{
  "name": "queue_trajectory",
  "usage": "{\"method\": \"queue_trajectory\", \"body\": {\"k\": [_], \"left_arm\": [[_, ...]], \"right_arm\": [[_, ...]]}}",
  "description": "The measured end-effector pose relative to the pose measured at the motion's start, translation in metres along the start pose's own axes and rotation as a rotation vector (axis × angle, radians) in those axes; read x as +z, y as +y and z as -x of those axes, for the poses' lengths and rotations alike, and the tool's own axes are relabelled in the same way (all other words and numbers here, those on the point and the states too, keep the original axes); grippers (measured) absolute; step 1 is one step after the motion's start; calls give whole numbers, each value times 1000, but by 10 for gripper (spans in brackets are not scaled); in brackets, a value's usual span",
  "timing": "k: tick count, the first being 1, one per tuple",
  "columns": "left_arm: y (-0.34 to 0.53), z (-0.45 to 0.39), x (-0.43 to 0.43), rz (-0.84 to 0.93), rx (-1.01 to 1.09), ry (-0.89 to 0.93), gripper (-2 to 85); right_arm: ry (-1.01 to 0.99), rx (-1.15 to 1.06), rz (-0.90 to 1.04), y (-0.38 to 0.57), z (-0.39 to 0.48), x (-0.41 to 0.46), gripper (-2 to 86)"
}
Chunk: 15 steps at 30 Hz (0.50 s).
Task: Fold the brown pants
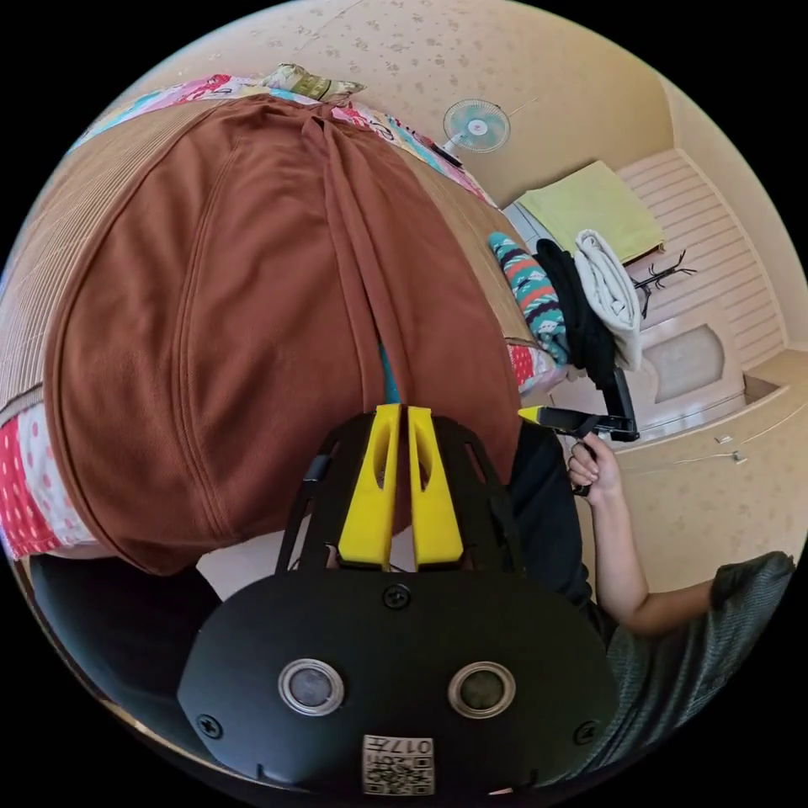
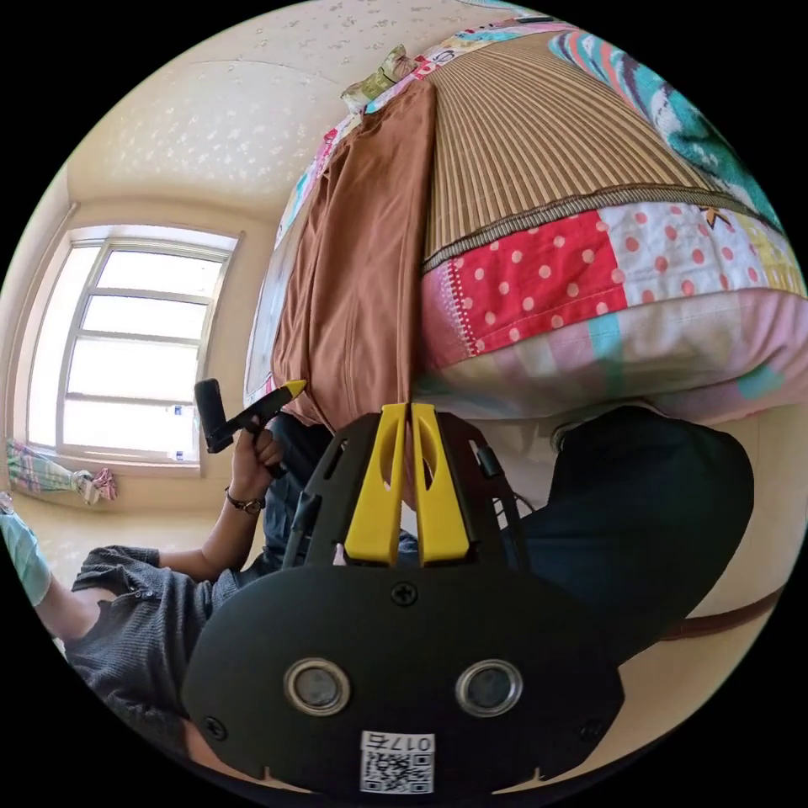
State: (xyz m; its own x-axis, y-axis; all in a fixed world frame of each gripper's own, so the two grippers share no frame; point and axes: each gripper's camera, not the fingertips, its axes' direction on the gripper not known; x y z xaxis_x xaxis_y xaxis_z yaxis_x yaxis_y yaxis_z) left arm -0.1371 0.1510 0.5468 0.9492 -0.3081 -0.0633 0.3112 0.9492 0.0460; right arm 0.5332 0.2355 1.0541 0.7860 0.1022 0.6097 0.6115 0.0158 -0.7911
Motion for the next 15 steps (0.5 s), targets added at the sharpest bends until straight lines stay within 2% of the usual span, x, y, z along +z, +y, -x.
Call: {"method": "queue_trajectory", "body": {"k": [3,7,9,11,15], "left_arm": [[13,-11,2,-13,23,-69,-8],[21,-31,3,-56,85,13,-7],[19,-40,9,-41,109,34,-7],[14,-54,22,8,148,14,-4],[11,-73,29,22,194,7,21]], "right_arm": [[37,48,-11,-2,0,8,52],[108,39,-62,4,0,11,111],[75,16,-51,5,-4,19,113],[53,11,-46,5,-11,28,105],[22,-1,9,10,-9,37,35]]}}
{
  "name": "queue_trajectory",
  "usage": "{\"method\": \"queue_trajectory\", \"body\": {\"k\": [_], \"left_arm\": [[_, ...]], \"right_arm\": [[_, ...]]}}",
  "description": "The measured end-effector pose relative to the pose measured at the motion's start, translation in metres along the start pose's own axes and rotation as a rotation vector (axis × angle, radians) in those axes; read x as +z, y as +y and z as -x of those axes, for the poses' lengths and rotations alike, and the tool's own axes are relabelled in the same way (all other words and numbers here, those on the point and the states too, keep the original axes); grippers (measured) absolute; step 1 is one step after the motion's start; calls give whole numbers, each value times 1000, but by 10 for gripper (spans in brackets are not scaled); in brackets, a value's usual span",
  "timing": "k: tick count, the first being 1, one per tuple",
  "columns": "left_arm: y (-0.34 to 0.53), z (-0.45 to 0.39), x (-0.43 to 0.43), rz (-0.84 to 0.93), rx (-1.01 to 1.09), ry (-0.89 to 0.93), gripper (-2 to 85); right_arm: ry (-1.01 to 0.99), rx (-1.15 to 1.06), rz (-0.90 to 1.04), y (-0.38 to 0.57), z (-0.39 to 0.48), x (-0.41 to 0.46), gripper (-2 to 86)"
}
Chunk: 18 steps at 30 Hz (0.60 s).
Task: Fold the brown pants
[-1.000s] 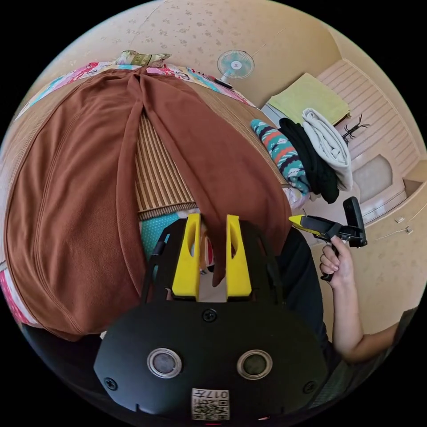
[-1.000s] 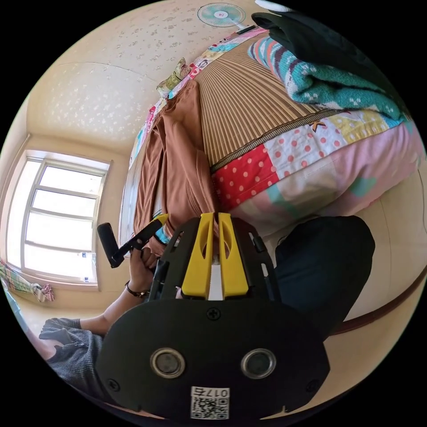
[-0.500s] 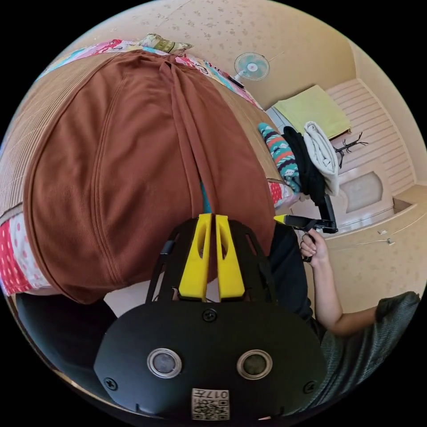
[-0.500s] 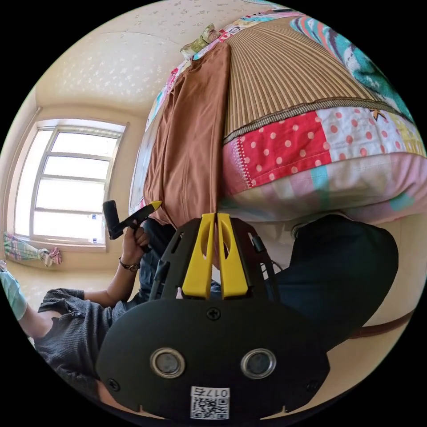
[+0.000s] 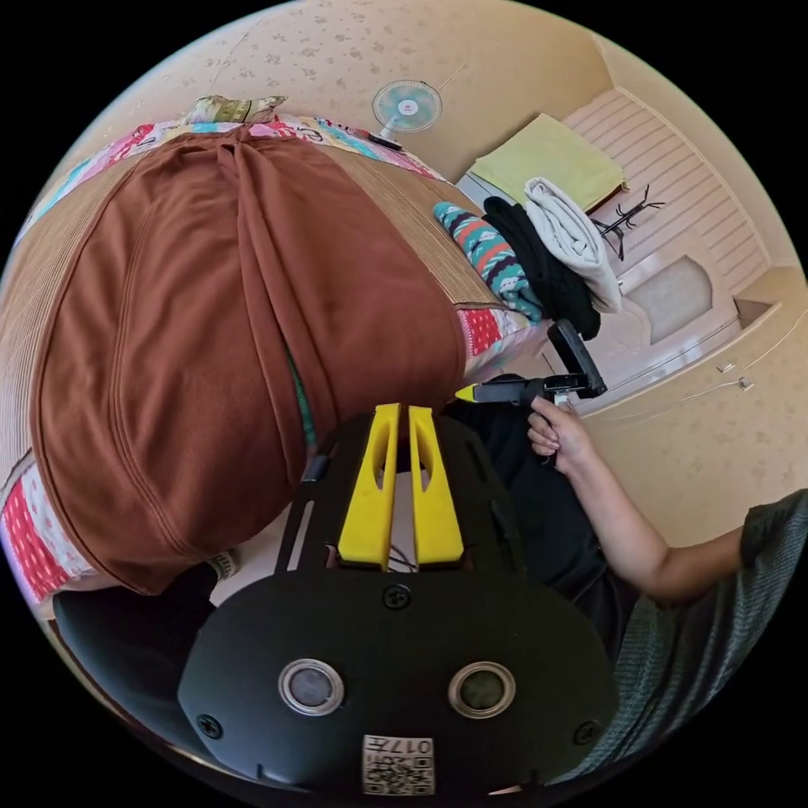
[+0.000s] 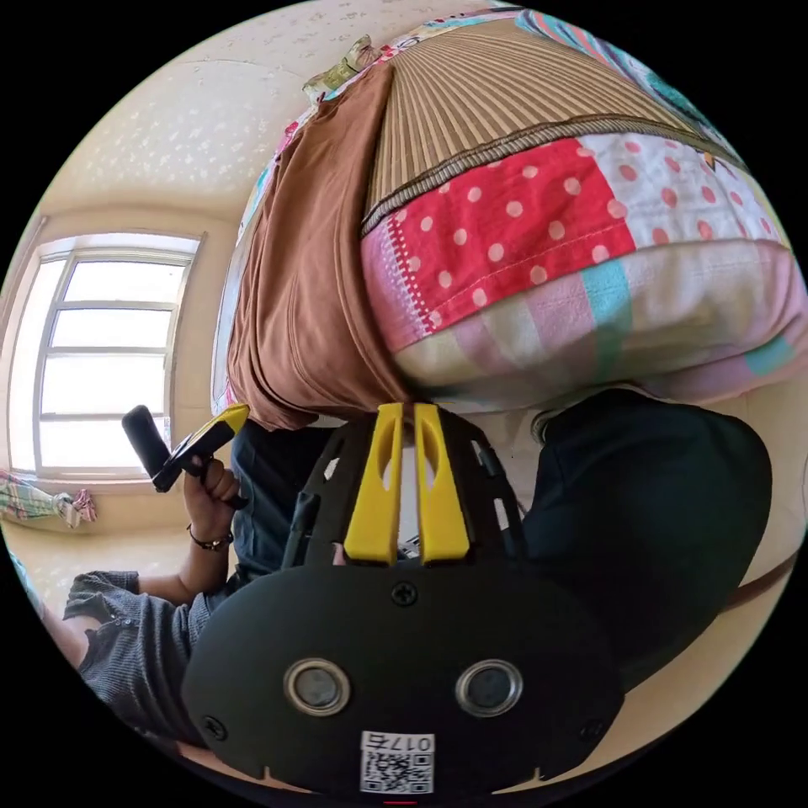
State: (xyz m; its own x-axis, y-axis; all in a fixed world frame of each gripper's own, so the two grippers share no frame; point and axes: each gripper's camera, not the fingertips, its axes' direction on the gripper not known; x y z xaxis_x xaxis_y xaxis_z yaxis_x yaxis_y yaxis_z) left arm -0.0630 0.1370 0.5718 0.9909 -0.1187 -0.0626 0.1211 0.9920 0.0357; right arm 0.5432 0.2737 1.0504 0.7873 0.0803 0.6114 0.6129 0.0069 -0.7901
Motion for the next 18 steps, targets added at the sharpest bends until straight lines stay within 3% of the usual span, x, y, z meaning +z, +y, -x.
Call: {"method": "queue_trajectory", "body": {"k": [5,10,13,18], "left_arm": [[-14,-9,-14,-19,-5,103,87],[-30,-11,-28,-50,-9,169,92],[-32,-17,-31,-48,18,159,92],[-25,-12,-28,-39,-21,121,98]], "right_arm": [[-277,-250,-109,19,43,-34,15],[179,-83,-198,11,47,-38,48],[160,-57,-104,-3,29,-12,98],[122,-33,-121,2,16,-3,81]]}}
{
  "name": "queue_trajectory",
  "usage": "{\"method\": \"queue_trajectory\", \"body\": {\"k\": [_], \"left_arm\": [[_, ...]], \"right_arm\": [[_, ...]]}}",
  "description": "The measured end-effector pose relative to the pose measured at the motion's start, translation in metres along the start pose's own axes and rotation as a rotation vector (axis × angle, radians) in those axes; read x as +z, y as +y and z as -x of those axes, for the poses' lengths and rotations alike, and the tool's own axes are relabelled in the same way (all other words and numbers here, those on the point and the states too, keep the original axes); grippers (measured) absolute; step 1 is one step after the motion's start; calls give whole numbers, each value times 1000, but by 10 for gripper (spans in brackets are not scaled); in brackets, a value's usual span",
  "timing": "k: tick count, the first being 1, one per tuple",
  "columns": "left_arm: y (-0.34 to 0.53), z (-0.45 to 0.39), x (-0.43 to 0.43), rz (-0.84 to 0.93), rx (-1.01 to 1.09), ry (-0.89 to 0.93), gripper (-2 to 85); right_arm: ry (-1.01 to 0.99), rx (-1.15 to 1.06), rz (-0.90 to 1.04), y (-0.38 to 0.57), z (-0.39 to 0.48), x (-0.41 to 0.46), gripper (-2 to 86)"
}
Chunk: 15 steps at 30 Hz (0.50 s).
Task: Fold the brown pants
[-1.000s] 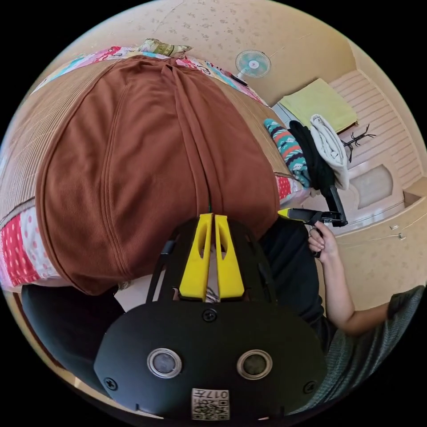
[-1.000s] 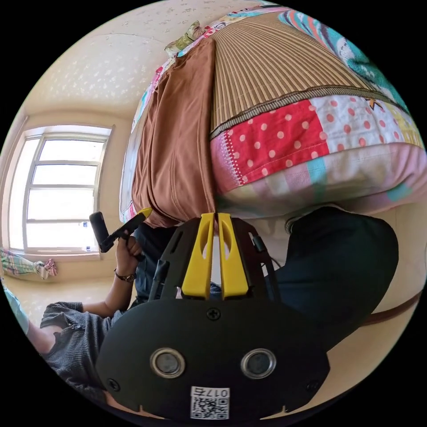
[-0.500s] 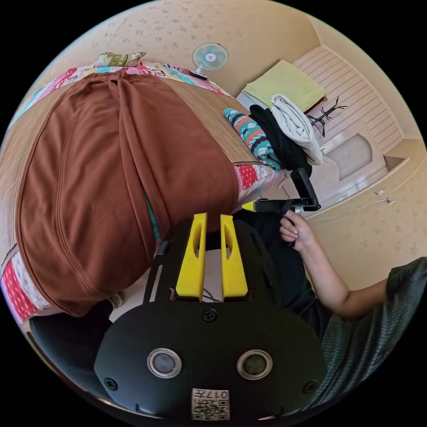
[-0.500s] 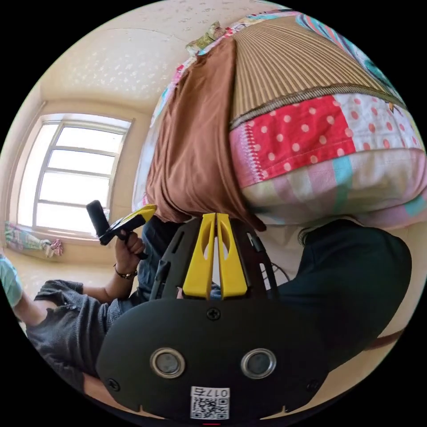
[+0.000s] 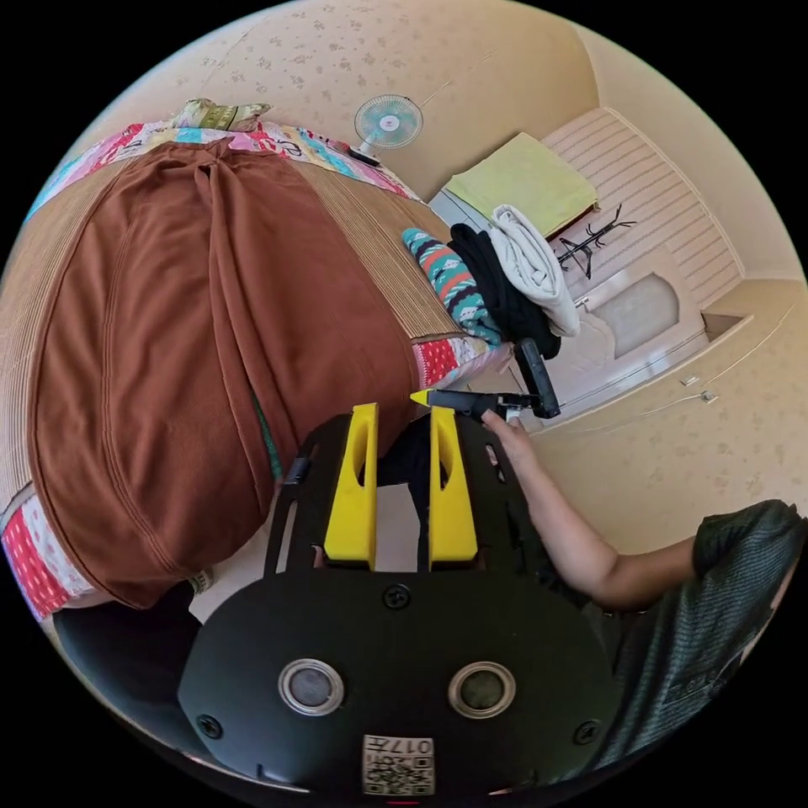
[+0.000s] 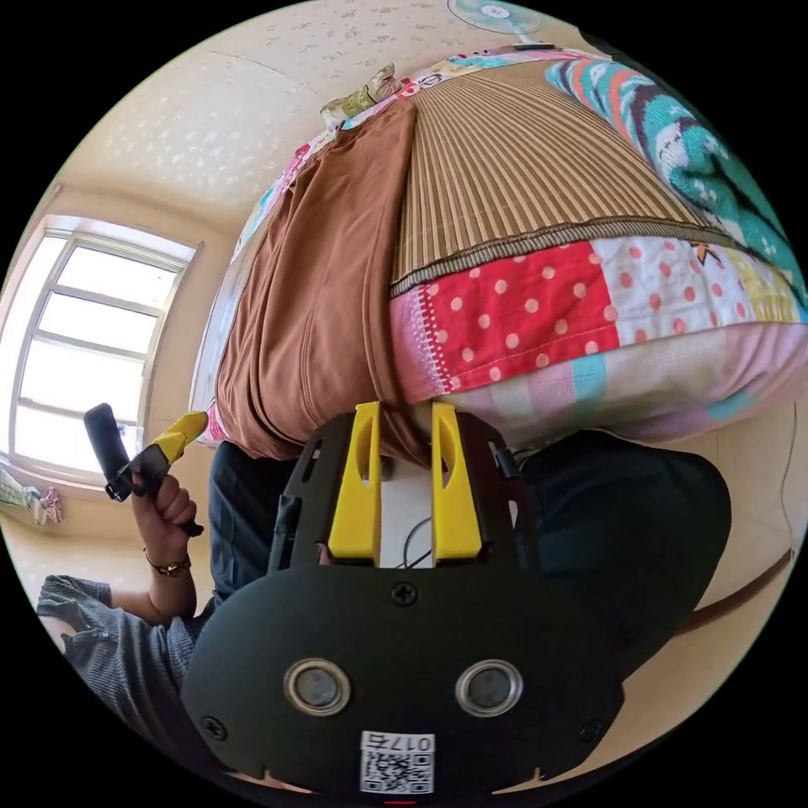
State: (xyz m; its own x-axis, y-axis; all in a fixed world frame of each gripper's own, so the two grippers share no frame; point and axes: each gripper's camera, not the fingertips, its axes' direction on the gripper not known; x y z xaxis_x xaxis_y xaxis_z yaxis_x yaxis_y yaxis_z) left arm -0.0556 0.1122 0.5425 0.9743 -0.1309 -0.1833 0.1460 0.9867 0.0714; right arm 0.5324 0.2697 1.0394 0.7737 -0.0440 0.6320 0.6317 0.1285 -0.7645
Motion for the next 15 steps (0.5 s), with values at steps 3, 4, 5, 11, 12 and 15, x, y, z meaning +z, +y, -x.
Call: {"method": "queue_trajectory", "body": {"k": [3,4,5,11,12,15], "left_arm": [[2,9,4,20,-34,18,100],[3,12,5,28,-40,31,100],[2,14,6,34,-44,38,100],[-8,10,1,59,-23,57,105],[-9,9,0,62,-17,55,106],[-18,9,-13,66,-23,76,123]], "right_arm": [[-60,-25,98,0,-4,10,47],[-56,-20,81,3,-7,10,40],[-59,-17,74,5,-9,11,37],[-57,-85,145,10,1,9,22],[-85,-147,146,13,12,1,20],[-219,-293,68,21,40,-27,18]]}}
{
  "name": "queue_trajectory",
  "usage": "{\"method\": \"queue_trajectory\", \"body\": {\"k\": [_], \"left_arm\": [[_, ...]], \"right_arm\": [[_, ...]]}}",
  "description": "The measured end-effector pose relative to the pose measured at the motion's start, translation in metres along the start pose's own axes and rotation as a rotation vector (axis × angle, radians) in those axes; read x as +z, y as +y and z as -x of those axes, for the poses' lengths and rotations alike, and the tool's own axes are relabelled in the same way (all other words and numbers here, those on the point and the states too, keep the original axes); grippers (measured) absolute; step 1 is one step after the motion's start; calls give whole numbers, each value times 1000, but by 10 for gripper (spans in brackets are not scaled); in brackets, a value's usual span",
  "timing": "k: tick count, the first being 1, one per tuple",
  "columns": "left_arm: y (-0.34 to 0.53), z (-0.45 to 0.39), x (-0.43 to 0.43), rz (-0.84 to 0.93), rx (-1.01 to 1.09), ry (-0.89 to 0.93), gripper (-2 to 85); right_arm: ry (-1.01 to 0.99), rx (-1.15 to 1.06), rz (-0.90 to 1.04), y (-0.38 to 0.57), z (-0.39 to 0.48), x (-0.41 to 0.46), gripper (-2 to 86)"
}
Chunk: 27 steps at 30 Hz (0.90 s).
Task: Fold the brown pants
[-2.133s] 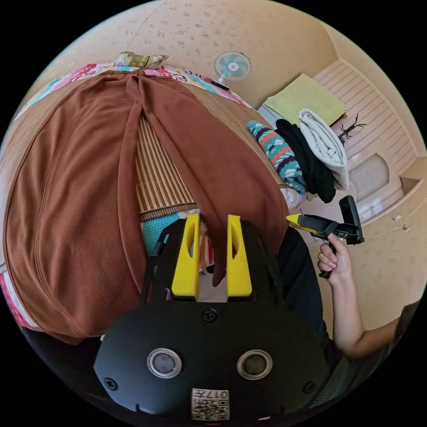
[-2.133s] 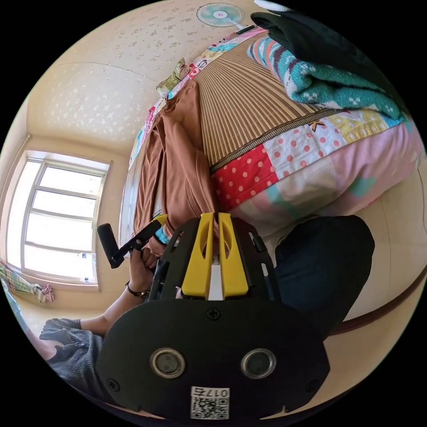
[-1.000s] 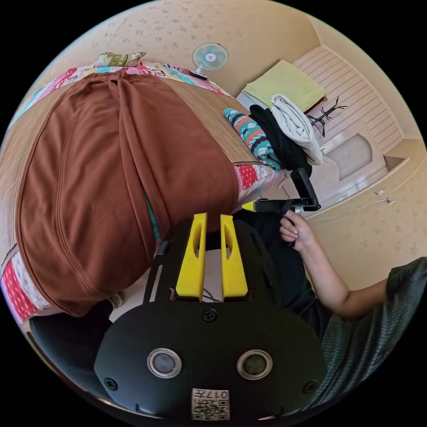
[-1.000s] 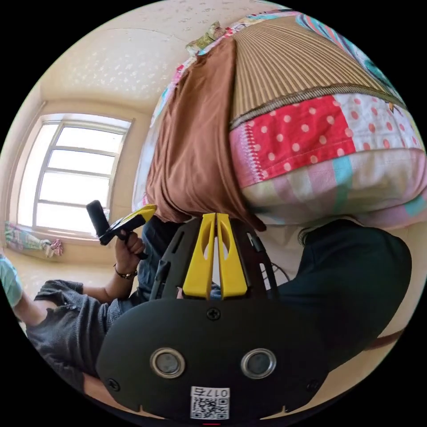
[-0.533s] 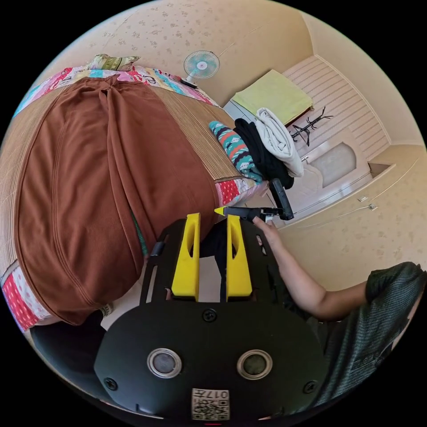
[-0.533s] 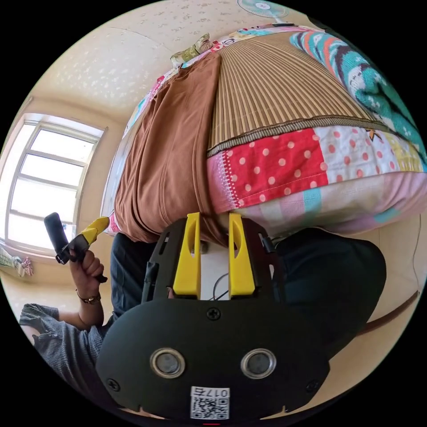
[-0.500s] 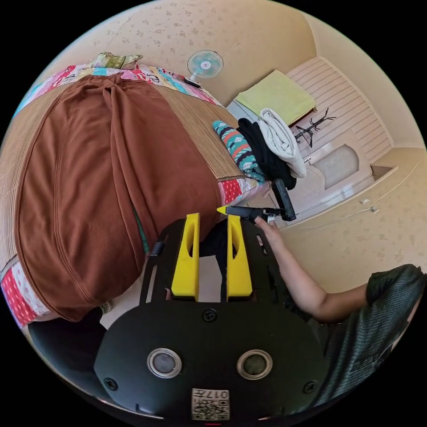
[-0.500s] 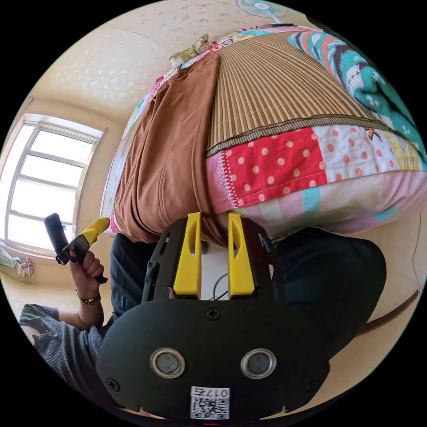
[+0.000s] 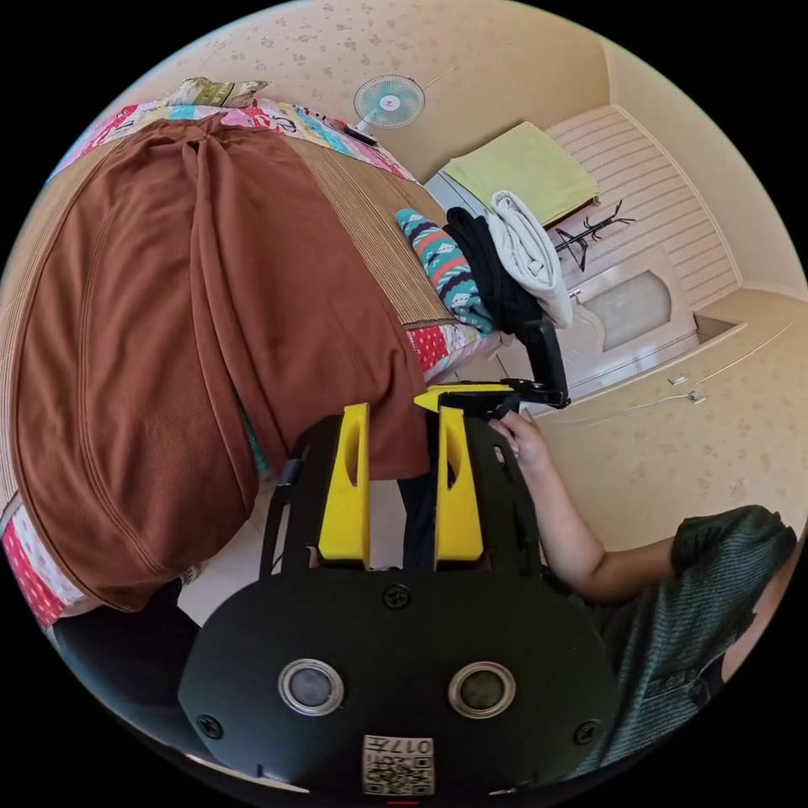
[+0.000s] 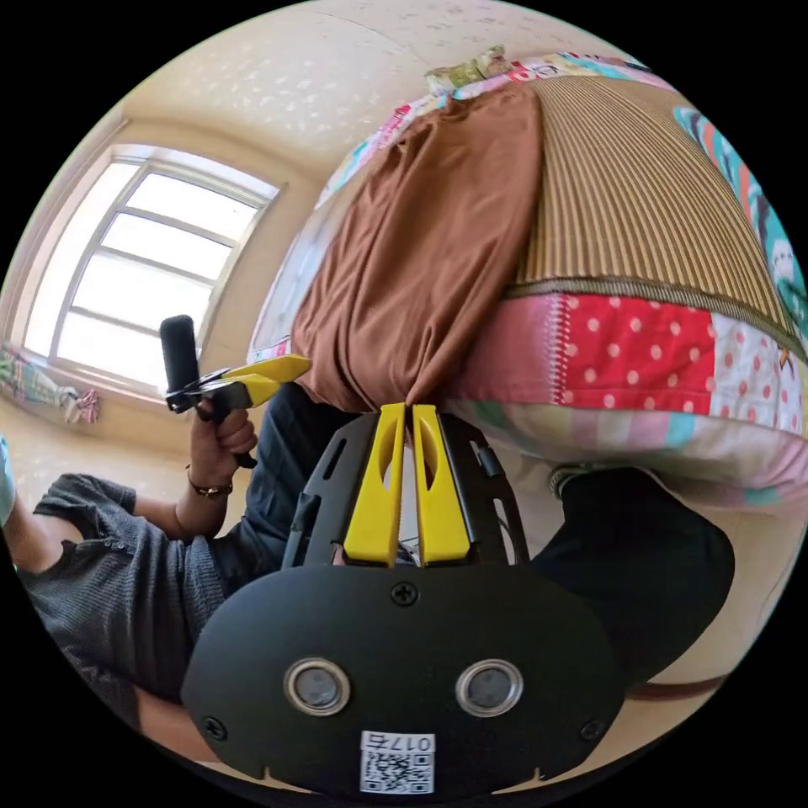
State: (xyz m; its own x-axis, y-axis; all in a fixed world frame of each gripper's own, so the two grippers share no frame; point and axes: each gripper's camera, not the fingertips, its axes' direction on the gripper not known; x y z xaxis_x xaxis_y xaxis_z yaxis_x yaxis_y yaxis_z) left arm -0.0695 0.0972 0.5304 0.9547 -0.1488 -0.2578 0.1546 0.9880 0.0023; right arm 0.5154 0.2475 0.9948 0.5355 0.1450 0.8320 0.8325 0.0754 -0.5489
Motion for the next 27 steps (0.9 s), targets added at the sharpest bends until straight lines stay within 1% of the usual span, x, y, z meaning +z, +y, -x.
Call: {"method": "queue_trajectory", "body": {"k": [1,4,7,10,12,13,15,17,20,21,23,25,26,27], "left_arm": [[-3,3,-7,-12,-22,18,132],[-13,13,-29,-50,-67,61,149],[-27,29,-49,-71,-98,106,159],[-39,48,-60,-48,-130,64,158],[-44,62,-61,-11,-139,76,138],[-45,69,-61,2,-129,100,111],[-42,81,-65,-5,-138,105,91],[-39,97,-73,-23,-135,171,57],[-33,113,-82,-52,-136,276,39],[-31,115,-84,-65,-138,287,39],[-26,120,-90,-71,-135,293,38],[-22,122,-94,-83,-131,294,37],[-20,124,-97,-97,-137,307,37],[-19,125,-99,-104,-141,315,37]], "right_arm": [[-62,-47,-37,-2,10,-5,17],[-206,-118,-64,-14,25,2,16],[-254,-161,0,-35,35,29,17],[-291,-194,41,-53,46,54,18],[-307,-209,72,-62,51,69,20],[-304,-213,100,-67,54,78,21],[-294,-199,142,-74,52,89,22],[-331,-197,190,-80,46,93,20],[-406,-238,275,-99,29,84,16],[-381,-258,304,-113,21,78,15],[-230,-215,283,-141,5,67,16],[-31,-123,173,-195,-23,46,25],[3,-97,136,-210,-31,41,29],[66,-25,55,-240,-48,30,49]]}}
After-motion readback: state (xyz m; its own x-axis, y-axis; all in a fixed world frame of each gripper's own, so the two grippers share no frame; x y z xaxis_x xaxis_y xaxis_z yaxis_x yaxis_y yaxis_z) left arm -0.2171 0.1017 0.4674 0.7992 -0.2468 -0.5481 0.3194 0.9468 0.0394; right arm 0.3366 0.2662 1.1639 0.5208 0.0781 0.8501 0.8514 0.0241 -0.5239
